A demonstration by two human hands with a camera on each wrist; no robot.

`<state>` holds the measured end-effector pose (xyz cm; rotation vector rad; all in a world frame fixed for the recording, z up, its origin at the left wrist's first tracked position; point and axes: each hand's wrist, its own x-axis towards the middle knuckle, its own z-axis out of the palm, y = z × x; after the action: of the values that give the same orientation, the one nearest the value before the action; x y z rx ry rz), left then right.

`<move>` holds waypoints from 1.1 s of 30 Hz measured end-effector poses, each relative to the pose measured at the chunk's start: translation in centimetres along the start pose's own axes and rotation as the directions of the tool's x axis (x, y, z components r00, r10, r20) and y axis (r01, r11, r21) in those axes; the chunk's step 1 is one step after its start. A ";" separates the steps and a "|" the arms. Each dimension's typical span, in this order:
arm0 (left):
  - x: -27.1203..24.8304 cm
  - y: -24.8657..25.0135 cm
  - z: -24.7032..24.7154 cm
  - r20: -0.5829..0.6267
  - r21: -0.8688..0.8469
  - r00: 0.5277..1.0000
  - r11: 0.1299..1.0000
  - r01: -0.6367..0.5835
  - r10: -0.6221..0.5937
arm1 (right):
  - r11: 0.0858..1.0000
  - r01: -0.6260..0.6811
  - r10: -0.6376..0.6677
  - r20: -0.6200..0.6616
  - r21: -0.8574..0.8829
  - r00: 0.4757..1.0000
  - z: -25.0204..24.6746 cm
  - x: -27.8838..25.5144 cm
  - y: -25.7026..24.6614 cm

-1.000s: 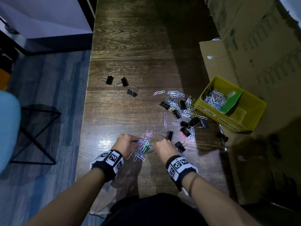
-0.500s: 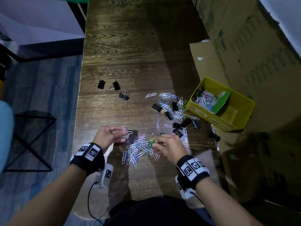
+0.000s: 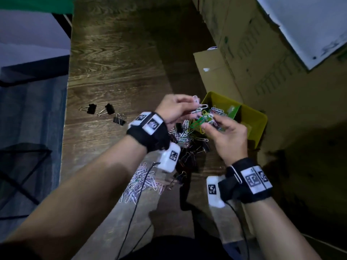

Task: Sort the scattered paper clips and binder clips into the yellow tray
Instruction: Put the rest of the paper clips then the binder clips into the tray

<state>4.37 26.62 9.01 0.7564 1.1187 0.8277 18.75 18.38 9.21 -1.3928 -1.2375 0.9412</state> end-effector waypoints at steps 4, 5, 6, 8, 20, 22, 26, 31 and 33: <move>4.8 -0.5 3.9 0.002 0.365 1.000 0.931 -0.010 0.010 | 0.994 -0.071 0.067 -0.047 -0.085 0.997 -1.9 2.9 1.0; 5.9 -0.8 4.3 0.008 0.510 1.000 0.860 -0.009 0.006 | 0.986 -0.088 0.079 -0.070 -0.144 0.994 -2.4 3.5 1.4; 6.6 -1.0 4.5 0.008 0.660 1.000 0.751 0.002 -0.010 | 0.976 -0.106 0.090 -0.094 -0.193 0.992 -2.7 4.2 2.1; 7.1 -1.2 4.5 -0.041 0.819 0.998 0.571 0.059 -0.044 | 0.956 -0.140 0.114 -0.115 -0.257 0.987 -3.0 5.4 3.2; 1.2 -2.2 -4.6 -0.091 0.400 0.995 0.914 0.062 -0.028 | 0.694 -0.071 0.228 0.125 -0.716 0.966 -0.2 8.9 6.8; -0.9 -3.8 -8.1 -0.082 0.549 0.995 0.830 0.097 -0.063 | 0.698 -0.034 0.218 0.167 -0.715 0.962 0.3 8.3 6.0; -5.9 -8.7 -14.6 -0.076 0.901 0.995 0.432 0.039 0.070 | 0.878 0.050 0.131 0.339 -0.476 0.932 3.0 4.0 2.0; -10.2 -16.1 -17.9 0.023 0.995 0.986 0.088 -0.037 0.163 | 0.770 0.373 0.383 0.842 -0.518 0.380 8.4 -5.5 2.3; -11.2 -18.0 -17.1 0.055 0.998 0.993 -0.009 -0.054 0.100 | 0.660 0.533 0.495 0.840 -0.530 0.222 9.6 -8.3 3.8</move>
<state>-11.22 9.80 -5.77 2.0919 1.6822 -0.1387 8.84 12.11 3.15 -1.2477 -3.0181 1.4675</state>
